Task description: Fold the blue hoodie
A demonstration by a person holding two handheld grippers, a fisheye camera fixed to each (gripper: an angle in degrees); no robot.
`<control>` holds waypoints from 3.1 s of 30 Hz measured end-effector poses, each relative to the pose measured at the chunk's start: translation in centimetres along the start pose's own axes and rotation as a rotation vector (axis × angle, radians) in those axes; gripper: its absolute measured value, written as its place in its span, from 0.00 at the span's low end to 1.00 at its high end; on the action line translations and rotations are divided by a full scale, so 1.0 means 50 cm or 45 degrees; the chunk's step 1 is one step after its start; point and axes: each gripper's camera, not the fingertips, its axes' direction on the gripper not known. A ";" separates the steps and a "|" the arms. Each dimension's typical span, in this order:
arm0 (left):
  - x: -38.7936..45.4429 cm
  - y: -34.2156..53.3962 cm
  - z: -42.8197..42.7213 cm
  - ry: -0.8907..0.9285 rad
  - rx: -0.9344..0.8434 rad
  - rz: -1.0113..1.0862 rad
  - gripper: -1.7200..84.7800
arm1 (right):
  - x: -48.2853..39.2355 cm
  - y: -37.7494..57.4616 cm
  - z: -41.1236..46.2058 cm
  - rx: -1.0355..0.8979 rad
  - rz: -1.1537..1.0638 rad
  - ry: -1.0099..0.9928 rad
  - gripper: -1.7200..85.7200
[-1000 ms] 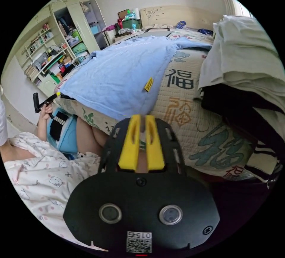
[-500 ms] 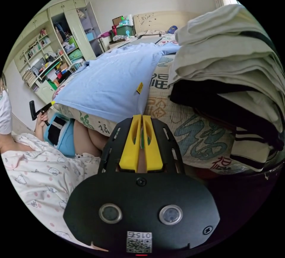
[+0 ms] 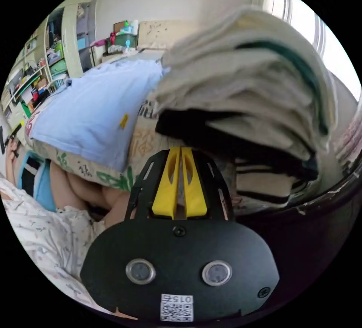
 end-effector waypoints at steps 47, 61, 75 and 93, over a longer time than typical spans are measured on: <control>0.366 -0.637 1.070 0.244 -0.684 0.074 0.13 | -0.227 -0.990 0.056 -0.025 -0.289 -1.066 0.02; 0.263 -0.647 1.119 0.233 -0.679 0.101 0.13 | 0.346 -0.994 -0.042 0.181 0.960 -0.325 0.13; 0.214 -0.599 1.009 0.844 -0.376 0.506 0.10 | 0.330 -1.070 -0.002 0.254 1.058 -0.228 0.13; 0.180 -0.369 1.137 0.995 -0.636 0.813 0.09 | 0.002 -1.010 -0.077 0.603 0.438 -0.270 0.02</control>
